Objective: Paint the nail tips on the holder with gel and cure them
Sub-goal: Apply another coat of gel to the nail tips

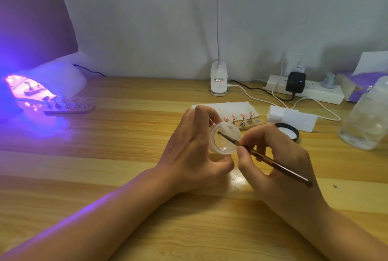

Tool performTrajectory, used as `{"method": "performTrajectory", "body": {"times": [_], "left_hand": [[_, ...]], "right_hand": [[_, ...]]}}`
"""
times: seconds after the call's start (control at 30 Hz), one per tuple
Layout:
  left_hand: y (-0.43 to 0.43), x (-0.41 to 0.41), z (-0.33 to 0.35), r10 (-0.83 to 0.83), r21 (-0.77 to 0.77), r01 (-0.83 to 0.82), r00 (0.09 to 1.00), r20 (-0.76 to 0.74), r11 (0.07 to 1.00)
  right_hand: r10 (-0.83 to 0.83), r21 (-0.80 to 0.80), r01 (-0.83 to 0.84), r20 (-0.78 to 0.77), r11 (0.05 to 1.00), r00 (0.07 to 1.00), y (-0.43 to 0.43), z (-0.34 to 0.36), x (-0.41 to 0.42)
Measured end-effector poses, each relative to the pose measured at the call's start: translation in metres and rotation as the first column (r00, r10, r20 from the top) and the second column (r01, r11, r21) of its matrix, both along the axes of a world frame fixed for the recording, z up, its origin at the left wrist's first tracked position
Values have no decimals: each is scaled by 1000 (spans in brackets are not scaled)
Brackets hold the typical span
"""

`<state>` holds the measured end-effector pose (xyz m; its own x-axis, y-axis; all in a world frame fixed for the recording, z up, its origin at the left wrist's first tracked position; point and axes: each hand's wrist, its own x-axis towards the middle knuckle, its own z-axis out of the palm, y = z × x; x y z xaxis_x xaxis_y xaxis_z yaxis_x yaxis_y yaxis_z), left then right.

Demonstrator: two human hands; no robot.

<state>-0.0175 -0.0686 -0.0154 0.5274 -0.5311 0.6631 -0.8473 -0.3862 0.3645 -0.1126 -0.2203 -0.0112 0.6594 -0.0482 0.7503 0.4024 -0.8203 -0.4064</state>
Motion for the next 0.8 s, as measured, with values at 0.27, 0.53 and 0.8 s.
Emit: {"method": "performTrajectory", "body": {"times": [0.27, 0.53, 0.8], "left_hand": [[0, 0, 1, -16, 17, 16, 1000, 2, 1000], [0, -2, 2, -22, 15, 22, 1000, 2, 1000], [0, 0, 1, -6, -16, 6, 998, -56, 1000]], "right_hand": [[-5, -5, 5, -7, 1000, 1000, 0, 1, -1], [4, 4, -4, -15, 1000, 1000, 0, 2, -1], [-14, 25, 13, 37, 1000, 999, 1, 2, -2]]}}
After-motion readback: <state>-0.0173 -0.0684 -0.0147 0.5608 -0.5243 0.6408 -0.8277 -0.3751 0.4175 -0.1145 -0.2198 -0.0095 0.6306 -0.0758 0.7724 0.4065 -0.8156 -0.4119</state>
